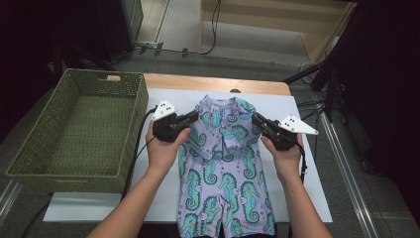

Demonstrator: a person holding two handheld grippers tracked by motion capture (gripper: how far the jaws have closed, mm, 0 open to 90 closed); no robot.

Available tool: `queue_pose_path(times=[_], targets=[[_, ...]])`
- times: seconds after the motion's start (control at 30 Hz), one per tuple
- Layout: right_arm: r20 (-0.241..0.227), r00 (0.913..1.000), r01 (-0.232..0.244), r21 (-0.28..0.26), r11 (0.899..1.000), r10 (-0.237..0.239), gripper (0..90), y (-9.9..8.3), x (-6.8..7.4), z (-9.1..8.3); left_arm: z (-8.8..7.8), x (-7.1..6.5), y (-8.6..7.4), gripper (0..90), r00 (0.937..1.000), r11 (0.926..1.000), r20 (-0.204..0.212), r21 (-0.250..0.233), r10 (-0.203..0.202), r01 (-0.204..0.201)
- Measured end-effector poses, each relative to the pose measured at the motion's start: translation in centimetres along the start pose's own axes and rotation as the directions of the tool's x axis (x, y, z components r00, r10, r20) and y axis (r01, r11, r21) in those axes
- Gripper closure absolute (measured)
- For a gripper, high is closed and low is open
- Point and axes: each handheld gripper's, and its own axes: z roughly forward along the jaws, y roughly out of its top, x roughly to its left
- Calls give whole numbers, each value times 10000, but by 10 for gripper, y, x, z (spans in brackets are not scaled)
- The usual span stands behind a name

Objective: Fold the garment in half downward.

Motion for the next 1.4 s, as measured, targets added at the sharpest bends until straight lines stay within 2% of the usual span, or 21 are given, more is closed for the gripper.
queue_pose_path(times=[0.07,0.2,0.23,0.27,0.43,0.57,0.7,0.87,0.97,1.07,1.13,1.23,1.33,1.37,1.4], targets=[[-53,9999,-109,-100,9999,108,824,-6,6,-9,-5,-6,-9,868,9999,10000,79,10,93,-93],[-50,10000,-25,-9,10000,25,824,-17,17,-26,-14,-13,-27,868,9995,10000,322,57,-2,0],[-73,10000,-3,48,10000,3,822,-21,20,-30,-14,-13,-27,868,9995,10000,322,57,-2,0],[-97,10000,-11,125,9999,12,822,-24,22,-33,-18,-17,-35,868,9987,9999,511,86,-87,83],[-142,9999,-41,513,9987,48,820,-44,33,-50,-29,-28,-57,868,9969,9984,755,514,211,-250],[-182,9998,-61,770,9970,75,815,-55,42,-65,-43,-34,-71,867,9957,9973,889,664,256,-316],[-343,9990,-239,848,9961,269,814,-63,48,-81,-56,-41,-85,867,9943,9960,1050,852,198,-288],[-582,9978,-258,1131,9932,326,809,-73,60,-100,-73,-51,-103,866,9929,9915,1098,1165,449,-577],[-822,9960,-247,1240,9920,351,804,-77,68,-111,-84,-56,-109,866,9917,9918,1244,1188,330,-479],[-1178,9920,-307,1317,9908,464,797,-81,75,-121,-96,-64,-114,866,9889,9871,1321,1354,673,-853],[-1284,9906,-278,1463,9889,469,797,-86,79,-127,-100,-68,-120,865,9864,9802,1337,1595,959,-1170],[-1324,9882,-521,1843,9815,774,799,-95,82,-132,-101,-71,-131,864,9832,9680,1473,2101,1075,-1374],[-1267,9884,-544,2162,9748,833,779,-99,83,-133,-97,-70,-138,855,9807,9558,1761,2639,843,-1296],[-1215,9883,-634,2200,9734,918,736,-98,83,-133,-96,-69,-138,828,9805,9551,1826,2702,731,-1216],[-1177,9869,-822,2227,9714,1104,692,-97,83,-133,-96,-68,-137,782,9807,9582,1851,2634,634,-1117]])
